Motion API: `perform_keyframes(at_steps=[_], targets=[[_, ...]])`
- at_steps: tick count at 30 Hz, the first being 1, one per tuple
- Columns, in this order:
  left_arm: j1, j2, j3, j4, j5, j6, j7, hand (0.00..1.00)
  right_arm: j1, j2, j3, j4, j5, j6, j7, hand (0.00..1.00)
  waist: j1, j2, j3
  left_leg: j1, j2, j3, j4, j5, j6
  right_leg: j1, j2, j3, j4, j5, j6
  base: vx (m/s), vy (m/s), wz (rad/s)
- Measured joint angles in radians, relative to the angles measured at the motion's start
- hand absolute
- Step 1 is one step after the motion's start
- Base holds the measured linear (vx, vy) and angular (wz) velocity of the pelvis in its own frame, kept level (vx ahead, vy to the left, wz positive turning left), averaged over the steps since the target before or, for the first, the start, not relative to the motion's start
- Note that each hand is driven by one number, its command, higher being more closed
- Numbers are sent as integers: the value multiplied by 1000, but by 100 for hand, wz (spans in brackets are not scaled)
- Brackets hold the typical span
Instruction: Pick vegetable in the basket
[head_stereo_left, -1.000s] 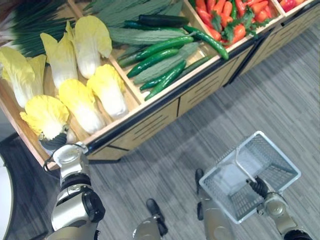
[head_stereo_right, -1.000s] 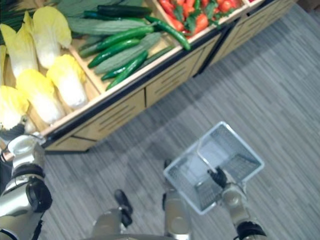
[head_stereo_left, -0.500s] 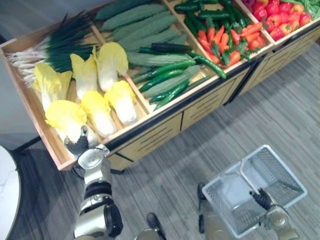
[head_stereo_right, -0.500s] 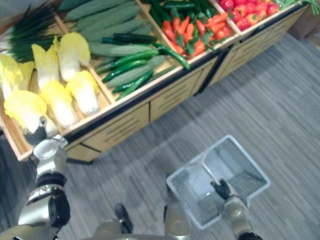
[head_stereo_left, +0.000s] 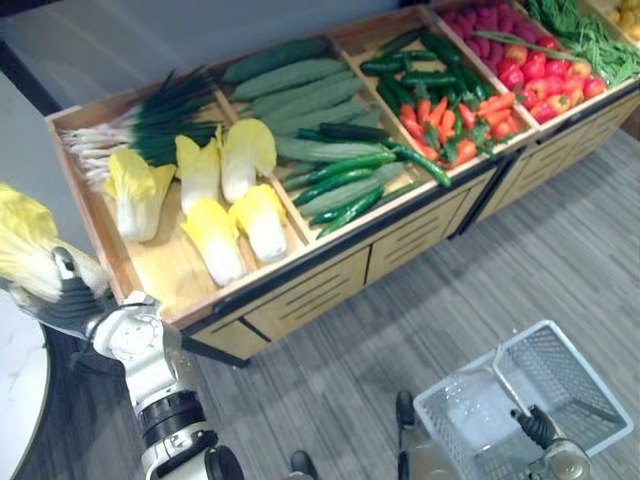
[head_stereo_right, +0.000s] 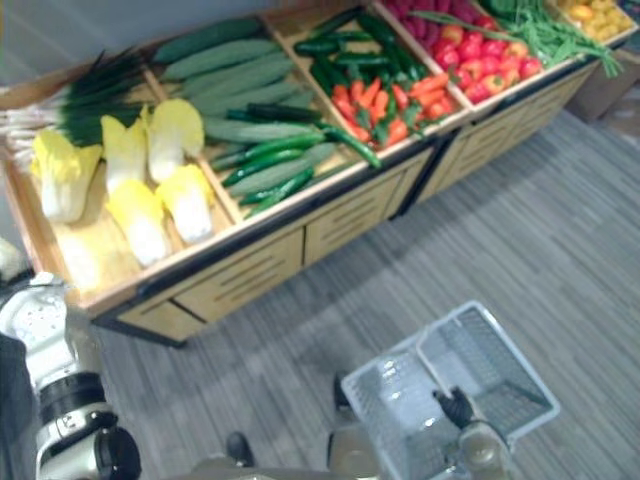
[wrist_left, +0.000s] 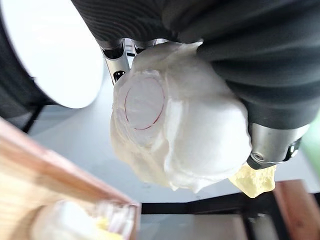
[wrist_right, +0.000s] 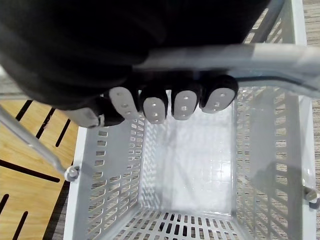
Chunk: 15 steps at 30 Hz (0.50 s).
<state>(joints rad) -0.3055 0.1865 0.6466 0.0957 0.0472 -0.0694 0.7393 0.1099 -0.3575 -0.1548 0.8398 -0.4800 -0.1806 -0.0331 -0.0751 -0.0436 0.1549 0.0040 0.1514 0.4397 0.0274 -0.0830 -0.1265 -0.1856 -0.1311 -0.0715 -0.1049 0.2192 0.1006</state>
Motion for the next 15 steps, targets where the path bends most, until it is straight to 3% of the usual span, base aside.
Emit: perform_keyframes(at_steps=[2, 7, 11, 15], targets=[[50, 1, -52, -83, 126, 19, -23, 100, 2, 1, -29, -3, 7, 0, 3, 100, 2, 1, -19, 0, -2, -3, -5, 1, 1, 0, -1, -1, 0, -1, 1, -1, -5, 2], [132, 27, -234, -183, 245, 25, -134, 100, -11, -68, -42, -42, 10, -1, 40, 100, 8, 6, -42, 9, -9, -1, -5, 1, 1, 1, -2, 2, 0, -1, 1, 1, 0, -2], [200, 85, -468, -252, 263, -28, -277, 100, -83, -194, -28, -58, 11, -8, 71, 100, 2, 19, -54, 39, -15, 47, -7, -10, -2, 0, 4, 53, 0, 2, 4, 10, 2, -30], [228, 102, -591, -259, 272, -102, -400, 100, -172, -312, 50, -70, 11, -12, 85, 100, -2, 39, -65, 81, -19, 120, -3, -35, -7, -6, 19, 131, 0, 7, 13, 12, 4, -56]])
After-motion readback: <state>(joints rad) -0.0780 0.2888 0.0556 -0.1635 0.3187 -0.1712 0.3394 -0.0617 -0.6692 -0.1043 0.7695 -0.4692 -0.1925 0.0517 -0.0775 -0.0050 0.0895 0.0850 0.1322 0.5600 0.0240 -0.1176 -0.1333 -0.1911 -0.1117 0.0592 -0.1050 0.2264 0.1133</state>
